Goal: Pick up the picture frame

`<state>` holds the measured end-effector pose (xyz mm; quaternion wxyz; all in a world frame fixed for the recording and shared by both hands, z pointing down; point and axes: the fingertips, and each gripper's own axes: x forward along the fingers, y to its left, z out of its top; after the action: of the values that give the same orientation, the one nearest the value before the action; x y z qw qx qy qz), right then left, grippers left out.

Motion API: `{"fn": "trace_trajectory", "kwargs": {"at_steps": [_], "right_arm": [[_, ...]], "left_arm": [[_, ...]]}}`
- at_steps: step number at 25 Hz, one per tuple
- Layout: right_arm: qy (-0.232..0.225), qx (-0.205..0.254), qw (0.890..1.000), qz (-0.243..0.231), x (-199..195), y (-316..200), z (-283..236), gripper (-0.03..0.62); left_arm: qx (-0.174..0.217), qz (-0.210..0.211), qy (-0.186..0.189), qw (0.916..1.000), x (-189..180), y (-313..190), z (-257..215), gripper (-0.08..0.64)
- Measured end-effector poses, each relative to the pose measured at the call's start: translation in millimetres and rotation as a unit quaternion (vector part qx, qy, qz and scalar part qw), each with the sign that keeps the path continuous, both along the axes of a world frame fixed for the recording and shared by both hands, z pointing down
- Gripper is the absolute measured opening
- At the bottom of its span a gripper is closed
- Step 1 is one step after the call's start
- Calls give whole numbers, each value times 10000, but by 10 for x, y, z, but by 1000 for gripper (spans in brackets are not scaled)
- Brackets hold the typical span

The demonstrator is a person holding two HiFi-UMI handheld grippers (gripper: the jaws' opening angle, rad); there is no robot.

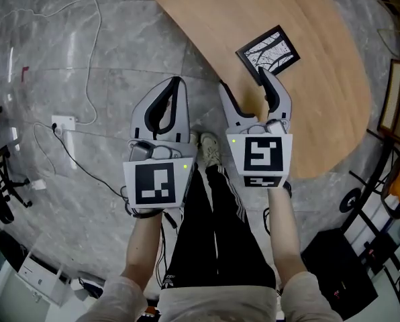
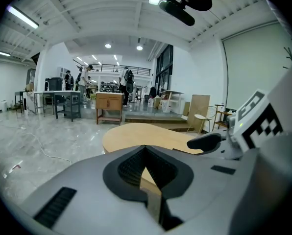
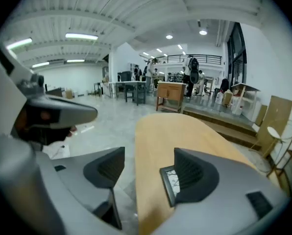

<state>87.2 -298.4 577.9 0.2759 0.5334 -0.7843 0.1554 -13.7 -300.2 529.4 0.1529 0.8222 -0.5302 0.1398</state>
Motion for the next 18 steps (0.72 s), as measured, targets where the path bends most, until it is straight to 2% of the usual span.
{"fn": "trace_trajectory", "kwargs": {"at_steps": [3, 5, 12, 18], "right_arm": [[715, -368, 9966, -161, 126, -83, 406, 345], [897, -730, 9930, -257, 181, -112, 656, 359], [505, -1906, 9794, -434, 225, -63, 1259, 400], [760, -2080, 9736, -554, 255, -51, 1448, 439]], "left_arm": [[-79, -27, -35, 10000, -46, 61, 86, -2], [-131, -31, -65, 9999, -71, 105, 145, -2], [-329, -111, -114, 9993, -183, 227, 302, -2], [-412, -173, -91, 9990, -285, 242, 363, -2]]}}
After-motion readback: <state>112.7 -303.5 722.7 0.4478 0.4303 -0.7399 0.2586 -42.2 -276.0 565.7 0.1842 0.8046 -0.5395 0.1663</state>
